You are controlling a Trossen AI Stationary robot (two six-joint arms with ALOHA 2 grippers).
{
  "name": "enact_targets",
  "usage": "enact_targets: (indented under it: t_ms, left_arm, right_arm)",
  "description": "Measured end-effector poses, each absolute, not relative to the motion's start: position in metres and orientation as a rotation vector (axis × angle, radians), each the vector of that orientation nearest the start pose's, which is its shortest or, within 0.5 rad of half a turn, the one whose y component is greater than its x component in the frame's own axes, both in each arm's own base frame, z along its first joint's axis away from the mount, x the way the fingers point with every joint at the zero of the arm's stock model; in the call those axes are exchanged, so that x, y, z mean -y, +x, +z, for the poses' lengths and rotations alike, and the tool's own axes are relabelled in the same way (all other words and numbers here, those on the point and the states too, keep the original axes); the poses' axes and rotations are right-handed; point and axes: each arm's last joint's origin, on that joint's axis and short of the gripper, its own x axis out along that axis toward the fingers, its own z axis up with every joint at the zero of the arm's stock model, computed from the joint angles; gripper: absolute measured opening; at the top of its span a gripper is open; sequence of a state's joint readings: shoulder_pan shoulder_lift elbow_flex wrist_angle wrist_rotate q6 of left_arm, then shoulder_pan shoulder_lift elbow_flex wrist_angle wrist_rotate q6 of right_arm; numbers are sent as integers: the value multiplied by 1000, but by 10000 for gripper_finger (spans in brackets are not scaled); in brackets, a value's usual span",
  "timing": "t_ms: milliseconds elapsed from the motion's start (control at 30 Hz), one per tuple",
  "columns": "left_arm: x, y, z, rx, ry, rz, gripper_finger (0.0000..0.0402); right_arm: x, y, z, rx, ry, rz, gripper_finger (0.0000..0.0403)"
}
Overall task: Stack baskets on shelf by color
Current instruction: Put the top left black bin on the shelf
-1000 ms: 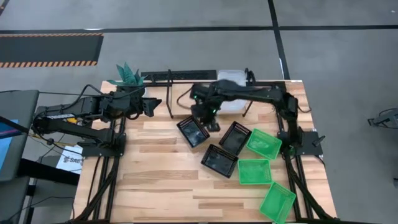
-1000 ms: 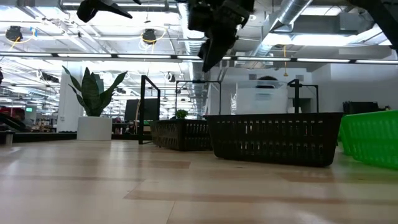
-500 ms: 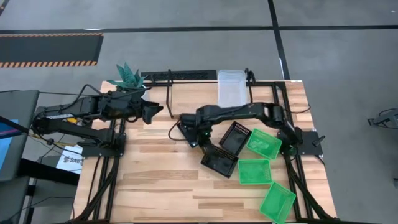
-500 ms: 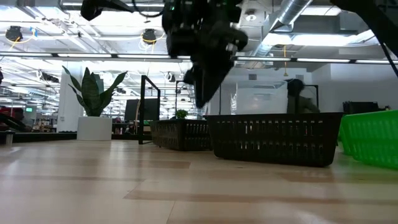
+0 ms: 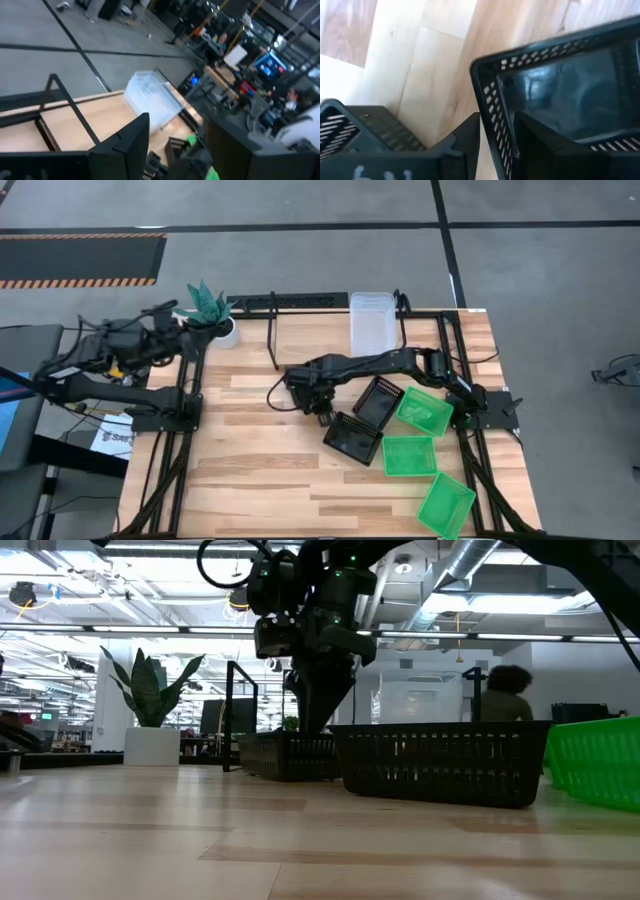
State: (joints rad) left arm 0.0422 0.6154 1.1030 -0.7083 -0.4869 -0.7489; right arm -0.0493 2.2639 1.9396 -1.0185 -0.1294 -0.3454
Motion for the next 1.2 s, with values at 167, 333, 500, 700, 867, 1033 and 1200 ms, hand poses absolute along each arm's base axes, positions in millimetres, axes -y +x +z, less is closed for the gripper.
enact_targets:
  t_ms: [167,333,500,700,867,1033,1200]
  left_arm:
    - [-18,76,403,7,-681,608,173]
    - [-18,78,402,-8,-675,617,173]
    - [-18,78,400,-26,-667,634,173]
    - [-18,78,400,-21,-666,641,173]
    - [-18,77,399,-27,-664,644,173]
    - [-18,77,398,-35,-677,648,173]
    - [-18,77,398,-34,-678,646,173]
  right_arm:
    - [18,462,190,-1305,-178,301,127]
    - [17,459,172,-1315,-176,303,120]
    - [19,456,168,-1339,-204,256,105]
    - [17,457,177,-1343,-170,259,13]
    - [12,459,212,-1297,-154,301,7]
    - [22,451,277,-1150,-158,281,7]
    - [67,436,308,-1104,-139,31,6]
